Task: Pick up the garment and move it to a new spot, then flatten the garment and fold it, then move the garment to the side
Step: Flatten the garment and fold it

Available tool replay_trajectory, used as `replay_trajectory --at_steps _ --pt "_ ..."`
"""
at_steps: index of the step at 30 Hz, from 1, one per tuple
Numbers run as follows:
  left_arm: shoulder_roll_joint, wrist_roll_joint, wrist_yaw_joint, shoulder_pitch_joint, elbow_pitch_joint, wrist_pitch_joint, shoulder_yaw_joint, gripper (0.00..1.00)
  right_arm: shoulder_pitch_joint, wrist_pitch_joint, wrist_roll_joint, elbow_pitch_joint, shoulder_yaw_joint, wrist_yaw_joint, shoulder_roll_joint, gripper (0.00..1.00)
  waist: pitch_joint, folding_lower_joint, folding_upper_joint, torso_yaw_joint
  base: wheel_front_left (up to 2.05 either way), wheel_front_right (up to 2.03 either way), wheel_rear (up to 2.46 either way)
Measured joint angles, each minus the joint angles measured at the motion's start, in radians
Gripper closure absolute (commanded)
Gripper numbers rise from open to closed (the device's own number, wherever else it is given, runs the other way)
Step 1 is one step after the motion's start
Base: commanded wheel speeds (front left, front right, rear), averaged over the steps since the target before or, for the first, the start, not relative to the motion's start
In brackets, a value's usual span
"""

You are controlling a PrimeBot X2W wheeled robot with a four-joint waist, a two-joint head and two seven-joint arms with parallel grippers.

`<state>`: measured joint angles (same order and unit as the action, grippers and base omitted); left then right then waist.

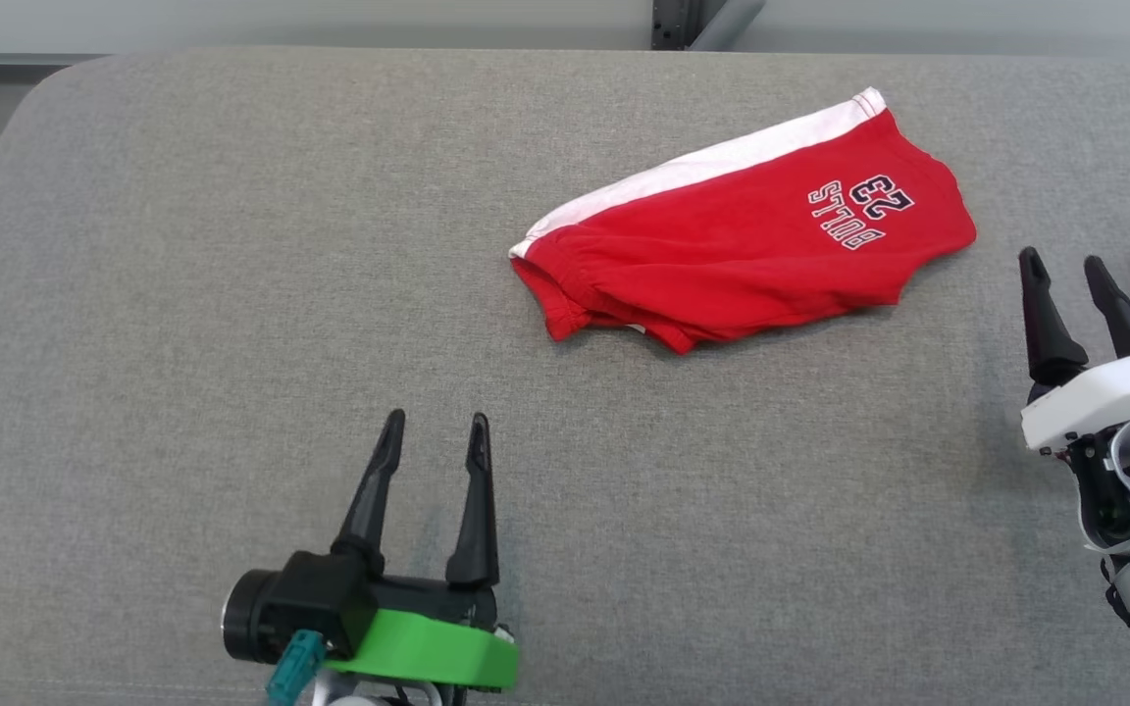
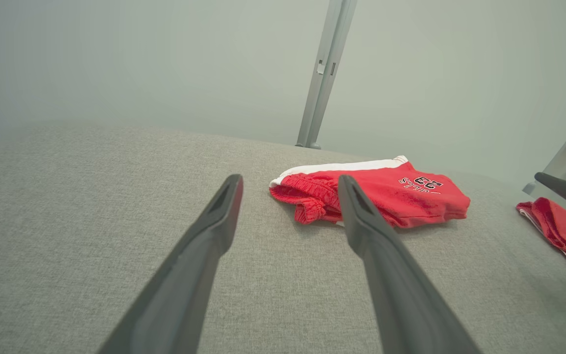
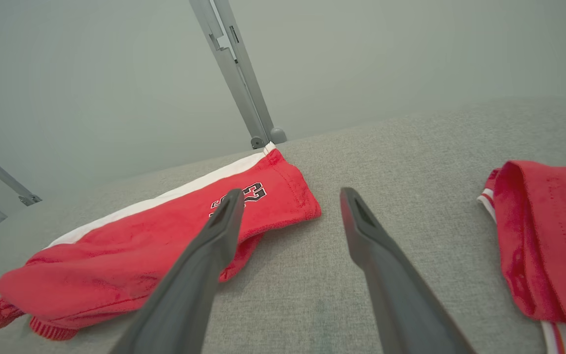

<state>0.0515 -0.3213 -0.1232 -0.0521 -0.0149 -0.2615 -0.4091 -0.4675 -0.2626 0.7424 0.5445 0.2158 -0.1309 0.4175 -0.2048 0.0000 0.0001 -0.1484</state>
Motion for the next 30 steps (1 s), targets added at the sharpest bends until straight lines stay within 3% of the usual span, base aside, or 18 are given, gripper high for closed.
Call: replay_trajectory --at_steps 11,19,28,29,30 --pt "-0.001 0.011 -0.019 -0.006 -0.011 0.0 -0.112 0.0 -0.199 0.092 0.161 0.273 0.037 0.0 0.054 0.0 -0.055 0.0 0.0 -0.071 0.0 0.0 0.0" --pt "-0.001 0.007 -0.026 -0.047 -0.008 0.0 -0.15 0.0 -0.363 0.156 0.144 0.434 0.101 0.0 0.084 0.0 -0.131 0.0 0.0 -0.129 0.0 0.0 0.0" --pt "-0.001 0.004 -0.028 -0.081 0.0 0.0 -0.178 0.0 -0.464 0.165 0.115 0.532 0.177 0.0 0.085 0.0 -0.207 0.0 0.0 -0.195 0.0 0.0 0.0" --pt "-0.001 0.004 -0.028 -0.082 0.001 0.0 -0.178 0.0 -0.471 0.165 0.115 0.539 0.183 0.0 0.083 0.1 -0.213 0.0 0.0 -0.2 0.0 0.0 0.0" --pt "-0.001 0.004 -0.029 -0.083 0.002 0.0 -0.179 0.0 -0.479 0.163 0.115 0.545 0.187 0.001 0.079 0.45 -0.218 0.0 0.0 -0.204 0.0 0.0 0.0"
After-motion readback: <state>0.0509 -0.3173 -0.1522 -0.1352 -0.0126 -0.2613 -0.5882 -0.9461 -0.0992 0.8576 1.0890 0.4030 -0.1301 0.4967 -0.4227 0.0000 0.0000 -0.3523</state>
